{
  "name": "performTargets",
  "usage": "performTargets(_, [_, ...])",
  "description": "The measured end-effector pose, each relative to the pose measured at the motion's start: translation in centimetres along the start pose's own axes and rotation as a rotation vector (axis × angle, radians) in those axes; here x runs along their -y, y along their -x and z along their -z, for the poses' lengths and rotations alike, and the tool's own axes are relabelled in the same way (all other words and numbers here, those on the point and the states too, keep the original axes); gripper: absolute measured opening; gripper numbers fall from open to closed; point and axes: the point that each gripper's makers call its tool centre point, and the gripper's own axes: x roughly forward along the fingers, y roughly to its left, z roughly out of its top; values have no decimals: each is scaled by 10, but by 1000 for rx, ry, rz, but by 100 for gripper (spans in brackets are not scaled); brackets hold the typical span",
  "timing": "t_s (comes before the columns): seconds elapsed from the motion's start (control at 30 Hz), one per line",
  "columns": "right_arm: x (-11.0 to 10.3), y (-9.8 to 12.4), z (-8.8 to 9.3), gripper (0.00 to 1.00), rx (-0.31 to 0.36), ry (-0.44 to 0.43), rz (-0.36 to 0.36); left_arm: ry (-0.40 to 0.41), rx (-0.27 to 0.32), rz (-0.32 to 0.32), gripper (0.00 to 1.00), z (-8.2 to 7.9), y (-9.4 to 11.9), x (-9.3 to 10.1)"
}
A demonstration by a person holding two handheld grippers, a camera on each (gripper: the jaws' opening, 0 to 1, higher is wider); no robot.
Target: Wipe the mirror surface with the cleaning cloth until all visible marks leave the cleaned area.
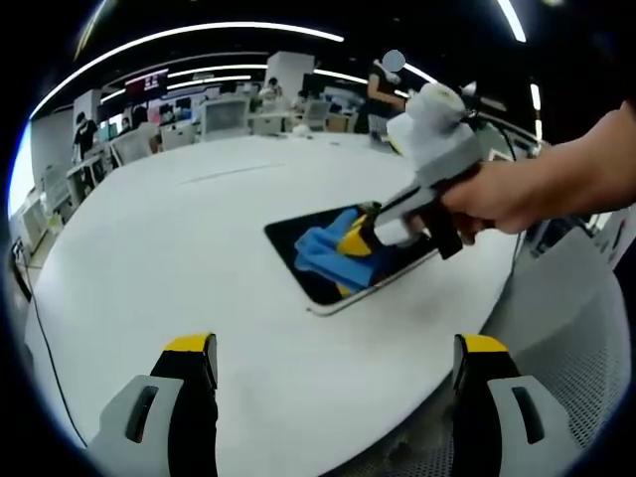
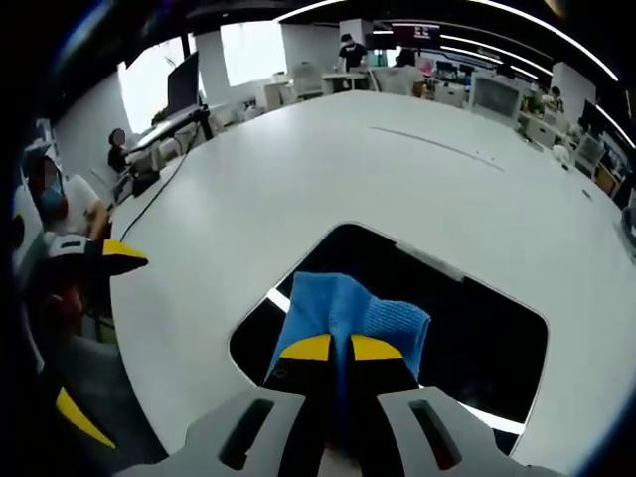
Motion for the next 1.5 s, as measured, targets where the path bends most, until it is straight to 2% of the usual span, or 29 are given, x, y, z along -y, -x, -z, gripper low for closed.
performTargets(0.57, [-18, 12, 14, 0, -9, -9, -8, 6, 2, -3, 100, 0, 0, -1])
performTargets(0.67, [-19, 13, 16, 0, -2, -37, -17, 6, 2, -5, 100, 0, 0, -1])
performTargets(1.5, [-33, 22, 27, 0, -9, -26, -39, 10, 5, -9, 100, 0, 0, -2])
